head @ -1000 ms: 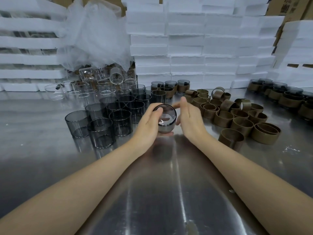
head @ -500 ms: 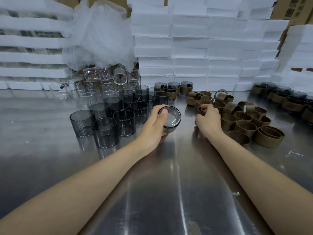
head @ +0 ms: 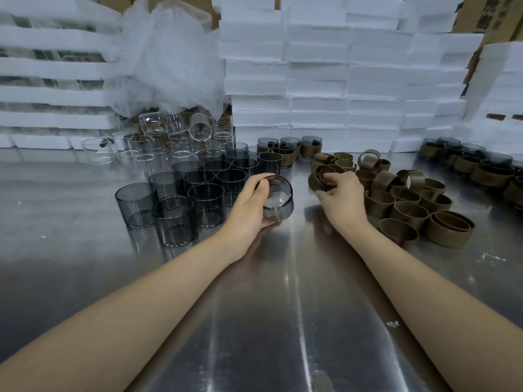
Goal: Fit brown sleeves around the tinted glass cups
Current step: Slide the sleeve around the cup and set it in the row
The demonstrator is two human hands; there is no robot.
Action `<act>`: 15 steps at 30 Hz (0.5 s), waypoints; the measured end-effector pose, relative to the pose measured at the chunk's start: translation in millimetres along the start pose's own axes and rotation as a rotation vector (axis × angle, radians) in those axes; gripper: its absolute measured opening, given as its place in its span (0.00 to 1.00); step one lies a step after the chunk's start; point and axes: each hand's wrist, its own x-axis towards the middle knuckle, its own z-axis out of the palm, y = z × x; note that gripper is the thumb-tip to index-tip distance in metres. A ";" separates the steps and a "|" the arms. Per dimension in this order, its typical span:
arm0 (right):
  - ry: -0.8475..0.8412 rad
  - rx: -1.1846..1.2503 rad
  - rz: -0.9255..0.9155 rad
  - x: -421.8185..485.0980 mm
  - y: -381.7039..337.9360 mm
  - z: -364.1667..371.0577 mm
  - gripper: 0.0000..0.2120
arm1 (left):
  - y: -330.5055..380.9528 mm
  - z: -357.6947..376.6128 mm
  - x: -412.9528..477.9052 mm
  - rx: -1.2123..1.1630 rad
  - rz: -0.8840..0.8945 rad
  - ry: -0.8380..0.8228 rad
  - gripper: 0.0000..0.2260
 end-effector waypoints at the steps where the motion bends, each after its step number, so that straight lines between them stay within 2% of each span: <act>1: -0.016 -0.032 -0.003 -0.9 -0.4 0.6 0.17 | -0.1 -0.1 0.4 -0.002 -0.004 0.002 0.11; 3: -0.024 -0.048 -0.001 -2.4 -0.4 1.1 0.18 | -0.5 -0.6 1.0 0.002 -0.010 0.006 0.11; 9: 0.024 0.062 0.024 -2.7 -1.9 -2.0 0.12 | -2.0 -1.1 2.2 0.008 -0.013 0.000 0.10; 12: 0.052 0.104 -0.013 -6.6 -5.6 -3.0 0.10 | -3.1 -1.6 2.6 0.019 -0.009 -0.016 0.10; 15: 0.121 0.138 -0.052 -6.6 -9.8 -3.6 0.11 | -3.5 -2.0 3.0 0.023 -0.005 -0.031 0.10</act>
